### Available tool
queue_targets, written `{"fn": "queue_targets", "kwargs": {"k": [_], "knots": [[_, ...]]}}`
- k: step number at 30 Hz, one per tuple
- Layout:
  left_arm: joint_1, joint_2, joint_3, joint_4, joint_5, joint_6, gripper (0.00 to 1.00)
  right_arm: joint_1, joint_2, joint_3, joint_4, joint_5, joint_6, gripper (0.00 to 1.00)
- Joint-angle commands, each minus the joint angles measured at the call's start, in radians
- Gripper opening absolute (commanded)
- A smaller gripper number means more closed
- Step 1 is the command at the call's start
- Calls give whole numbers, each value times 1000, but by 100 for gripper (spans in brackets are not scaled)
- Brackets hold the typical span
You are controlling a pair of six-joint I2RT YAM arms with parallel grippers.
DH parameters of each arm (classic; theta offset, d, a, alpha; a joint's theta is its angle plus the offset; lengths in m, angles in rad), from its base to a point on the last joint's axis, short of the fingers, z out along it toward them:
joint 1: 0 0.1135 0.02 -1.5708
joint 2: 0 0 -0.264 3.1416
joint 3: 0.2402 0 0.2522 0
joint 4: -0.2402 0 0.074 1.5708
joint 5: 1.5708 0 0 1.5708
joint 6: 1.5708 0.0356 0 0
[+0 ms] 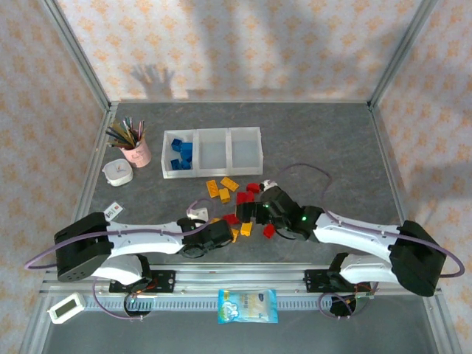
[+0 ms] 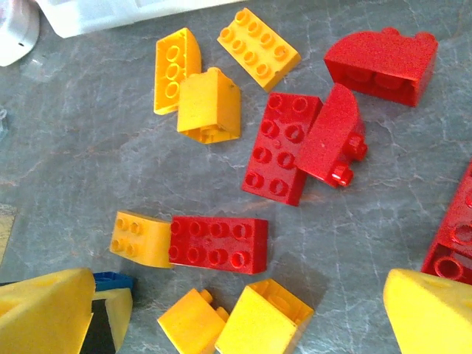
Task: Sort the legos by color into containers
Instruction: Pick up the lego from the middle-left of the table, then place the lego in the container.
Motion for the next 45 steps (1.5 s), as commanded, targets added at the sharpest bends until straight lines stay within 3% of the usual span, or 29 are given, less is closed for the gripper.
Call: {"fn": "queue_targets", "kwargs": {"k": [1, 5, 10, 14, 17, 23, 28, 34, 40, 45], "knots": [[5, -68, 43, -107, -94, 6, 31, -5, 13, 62, 6, 11, -7, 100], [77, -135, 128, -213, -183, 84, 31, -38, 47, 118, -14, 24, 4, 100], [271, -174, 230, -172, -252, 300, 31, -92, 115, 182, 17, -12, -11, 100], [429, -117, 320, -110, -260, 473, 31, -106, 186, 262, 16, -17, -39, 100], [556, -44, 363, -38, -191, 574, 31, -111, 224, 303, 23, -9, -52, 100], [702, 128, 466, 49, -177, 677, 31, -135, 288, 342, 37, -20, -42, 100], [780, 273, 526, 137, -148, 719, 32, -141, 317, 357, 50, -26, -47, 100], [838, 430, 639, 120, -148, 758, 38, -144, 331, 372, 36, -12, -70, 100], [845, 443, 659, 119, -151, 785, 50, -144, 334, 384, -1, 12, -92, 100], [848, 422, 679, 73, -132, 787, 54, -144, 338, 415, -56, 31, -120, 100]]}}
